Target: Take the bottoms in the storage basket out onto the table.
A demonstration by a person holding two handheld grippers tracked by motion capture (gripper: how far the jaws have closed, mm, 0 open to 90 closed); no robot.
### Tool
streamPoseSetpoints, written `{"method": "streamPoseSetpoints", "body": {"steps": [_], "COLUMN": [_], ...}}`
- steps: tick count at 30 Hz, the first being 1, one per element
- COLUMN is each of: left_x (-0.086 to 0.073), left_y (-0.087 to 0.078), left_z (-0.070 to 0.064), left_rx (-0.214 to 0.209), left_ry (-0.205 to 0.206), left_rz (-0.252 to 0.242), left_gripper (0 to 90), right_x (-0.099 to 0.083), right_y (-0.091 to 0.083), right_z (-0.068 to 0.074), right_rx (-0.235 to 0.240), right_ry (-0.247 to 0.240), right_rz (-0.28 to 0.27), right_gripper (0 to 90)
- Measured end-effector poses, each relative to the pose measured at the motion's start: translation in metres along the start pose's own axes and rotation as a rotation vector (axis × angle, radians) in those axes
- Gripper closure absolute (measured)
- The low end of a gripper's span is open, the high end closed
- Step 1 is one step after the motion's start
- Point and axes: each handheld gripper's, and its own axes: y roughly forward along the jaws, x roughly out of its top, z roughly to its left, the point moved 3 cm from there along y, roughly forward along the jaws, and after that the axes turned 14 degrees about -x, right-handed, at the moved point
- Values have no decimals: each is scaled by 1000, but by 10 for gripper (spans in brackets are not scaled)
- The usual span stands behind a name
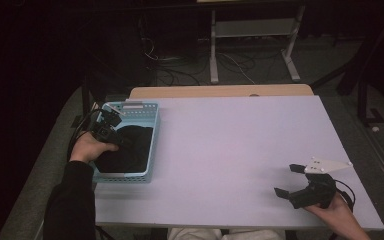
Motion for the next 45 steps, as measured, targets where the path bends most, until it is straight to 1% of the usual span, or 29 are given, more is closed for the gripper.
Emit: {"method": "streamPoseSetpoints", "body": {"steps": [2, 3, 4, 5, 6, 10, 17, 19, 20, 23, 26, 27, 31, 35, 40, 45], "left_x": [0, 0, 0, 1, 1, 2, 6, 9, 9, 14, 19, 19, 22, 24, 27, 33], "left_y": [-5, -9, -9, -14, -14, -24, -38, -44, -44, -52, -61, -61, -71, -81, -92, -105], "left_z": [-1, -2, -2, -3, -3, -5, -9, -13, -13, -18, -22, -22, -24, -25, -28, -33], "left_rx": [-3, 3, 3, 7, 7, 12, 24, 33, 33, 32, 39, 39, 50, 50, 49, 52], "left_ry": [-3, -4, -4, -7, -7, -12, -21, -27, -27, -14, -14, -14, -32, -58, -70, -69], "left_rz": [-2, -1, -1, -7, -7, -26, -40, -55, -55, -71, -100, -100, -145, -171, -184, -203], "left_gripper": [742, 743, 742, 743, 742, 743, 742, 742, 742, 743, 742, 741, 742, 742, 742, 742], "right_x": [0, 0, 0, 0, 0, 0, 0, 0, 0, 0, 0, 0, 0, 0, 0, 1], "right_y": [0, 0, 0, 0, 0, 0, 0, 0, 0, 0, 0, 0, 0, 0, 0, 0], "right_z": [0, 0, 0, 0, 0, 0, 0, 0, 0, 0, 0, 0, 0, 0, 0, 0], "right_rx": [0, 0, 0, 0, 0, 0, -1, 2, 2, 3, 1, 1, 3, 1, 2, 1], "right_ry": [1, 1, 1, 2, 2, 2, 5, 3, 3, 3, 3, 3, 3, 4, 4, 8], "right_rz": [0, 1, 1, 1, 1, 1, 0, 1, 1, 3, 0, 0, 2, -1, -1, -3], "right_gripper": [0, 0, 0, 0, 0, 0, 0, 0, 0, 0, 0, 0, 0, 0, 0, 0]}}
